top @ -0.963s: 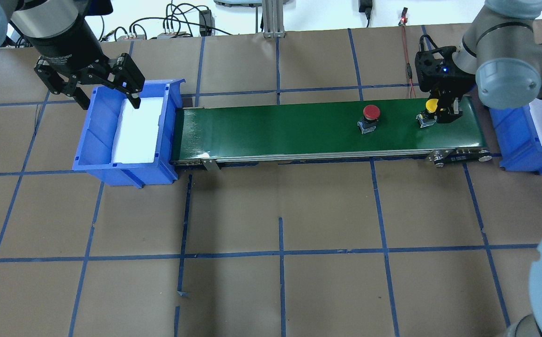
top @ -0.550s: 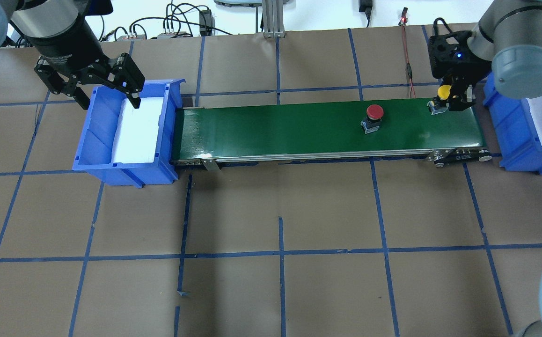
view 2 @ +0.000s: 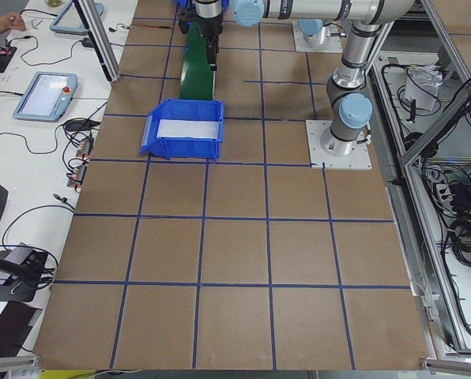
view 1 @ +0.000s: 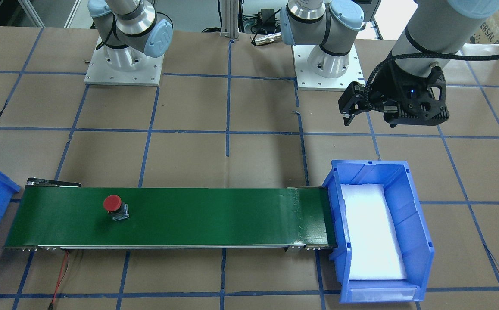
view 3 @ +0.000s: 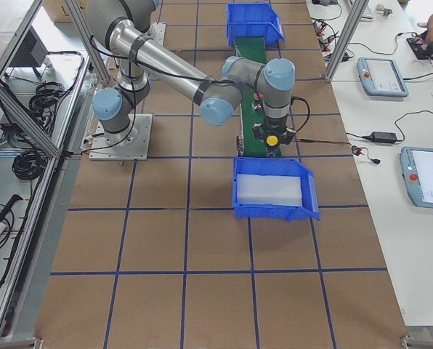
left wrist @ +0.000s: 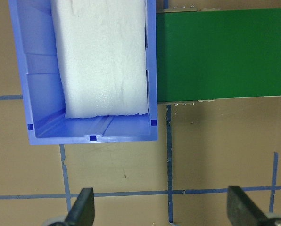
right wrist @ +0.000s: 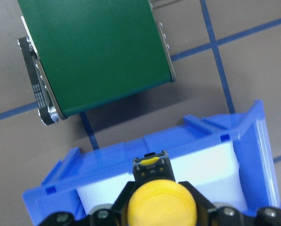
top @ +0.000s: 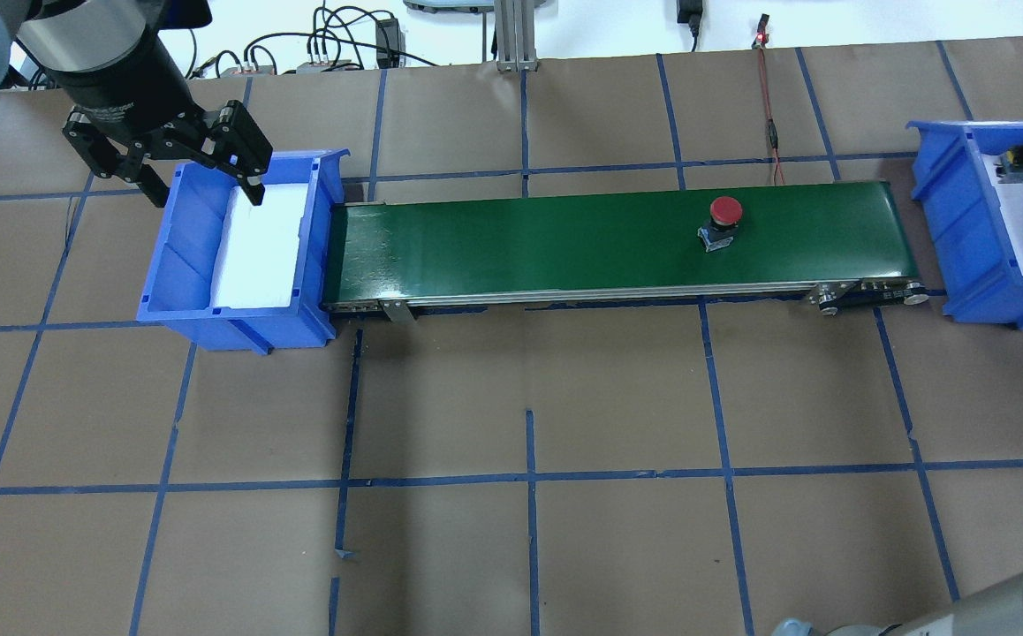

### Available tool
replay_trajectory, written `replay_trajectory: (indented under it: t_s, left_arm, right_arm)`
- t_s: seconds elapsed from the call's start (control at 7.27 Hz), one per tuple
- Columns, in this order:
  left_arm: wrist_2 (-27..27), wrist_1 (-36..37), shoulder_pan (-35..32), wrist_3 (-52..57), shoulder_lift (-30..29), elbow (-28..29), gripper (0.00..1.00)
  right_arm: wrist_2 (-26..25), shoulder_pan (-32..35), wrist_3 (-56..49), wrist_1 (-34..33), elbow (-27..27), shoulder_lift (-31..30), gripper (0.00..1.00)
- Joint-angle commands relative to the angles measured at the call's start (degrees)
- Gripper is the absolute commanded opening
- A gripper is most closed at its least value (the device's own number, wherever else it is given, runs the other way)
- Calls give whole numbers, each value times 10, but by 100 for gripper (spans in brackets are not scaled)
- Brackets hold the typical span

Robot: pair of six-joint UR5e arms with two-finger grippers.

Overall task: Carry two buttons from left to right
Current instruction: 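Carry the yellow button into the blue bin and lower it onto the foam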

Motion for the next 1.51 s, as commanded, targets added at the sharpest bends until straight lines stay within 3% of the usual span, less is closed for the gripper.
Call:
replay_trajectory:
  t_s: [0.0, 0.28, 0.83, 0.96, 1.1, 1.38]
  left_arm:
    - [0, 0, 0, 1, 0, 0, 100]
    - [-1, 1, 0, 0, -2, 0, 100]
    - [-1, 1, 0, 1, -1, 0, 100]
    - [-1, 1, 0, 1, -1, 0, 100]
    - [0, 1, 0, 1, 0, 0, 100]
    - [0, 0, 0, 3, 3, -1, 100]
  right_arm:
    - [0, -47, -13, -4, -33, 49, 9]
    - [0, -48, -13, -56, -39, 122, 9]
    - [3, -47, -6, -98, -33, 169, 10]
    - [3, -44, -3, -97, -32, 171, 87]
    - [2, -45, -8, -55, -36, 162, 100]
    - [-3, -41, -10, 14, -43, 93, 100]
